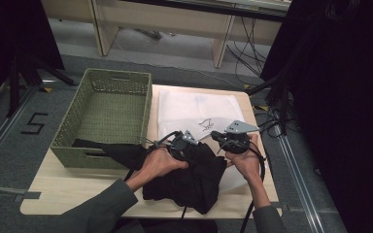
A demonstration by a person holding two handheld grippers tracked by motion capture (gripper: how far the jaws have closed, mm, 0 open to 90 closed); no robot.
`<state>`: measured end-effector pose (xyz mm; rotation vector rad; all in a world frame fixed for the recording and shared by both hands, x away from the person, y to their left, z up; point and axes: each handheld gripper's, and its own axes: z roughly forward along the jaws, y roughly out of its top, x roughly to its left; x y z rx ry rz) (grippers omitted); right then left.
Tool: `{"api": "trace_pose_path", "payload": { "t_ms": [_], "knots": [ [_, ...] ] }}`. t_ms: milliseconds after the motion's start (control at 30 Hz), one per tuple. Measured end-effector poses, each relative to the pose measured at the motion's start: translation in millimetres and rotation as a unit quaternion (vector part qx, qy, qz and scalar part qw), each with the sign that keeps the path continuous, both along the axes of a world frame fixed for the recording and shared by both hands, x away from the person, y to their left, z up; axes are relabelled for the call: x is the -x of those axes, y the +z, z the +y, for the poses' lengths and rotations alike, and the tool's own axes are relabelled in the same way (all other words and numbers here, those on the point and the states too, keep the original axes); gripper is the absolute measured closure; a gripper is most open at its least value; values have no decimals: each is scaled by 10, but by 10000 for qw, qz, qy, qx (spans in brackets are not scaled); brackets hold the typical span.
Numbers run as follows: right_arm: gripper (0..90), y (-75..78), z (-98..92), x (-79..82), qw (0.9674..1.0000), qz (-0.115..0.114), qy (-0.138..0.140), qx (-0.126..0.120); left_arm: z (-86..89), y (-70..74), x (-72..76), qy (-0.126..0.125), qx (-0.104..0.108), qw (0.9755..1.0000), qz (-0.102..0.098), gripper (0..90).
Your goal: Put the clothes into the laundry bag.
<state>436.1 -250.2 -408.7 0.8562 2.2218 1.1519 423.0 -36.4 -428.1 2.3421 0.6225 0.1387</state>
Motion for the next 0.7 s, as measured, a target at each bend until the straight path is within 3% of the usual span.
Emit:
{"api": "trace_pose_path", "payload": {
  "t_ms": [67,167,200,267,367,467,600,700],
  "knots": [
    [878,-11,16,3,10000,32,18,50,-71,-113,-49,184,-48,9998,77,594],
    [878,-33,38,-4,9999,48,65,89,-155,-279,-96,279,-415,9987,-63,505],
    [877,-48,52,0,9999,59,36,79,-181,-314,-103,276,-470,9985,-11,472],
    [877,-61,61,-2,9999,88,51,114,-198,-315,-97,272,-384,9988,-116,351],
    [877,-47,36,-7,9999,74,78,122,-155,-186,-76,160,-125,9997,-156,322],
    [877,-46,18,-11,9999,72,35,70,-57,50,-40,13,156,9995,-291,318],
    [877,-51,33,-4,10000,67,25,53,111,407,7,82,568,9974,-426,301],
    [876,-40,24,-7,10000,43,48,37,372,647,17,321,987,9934,-492,289]
  ]
}}
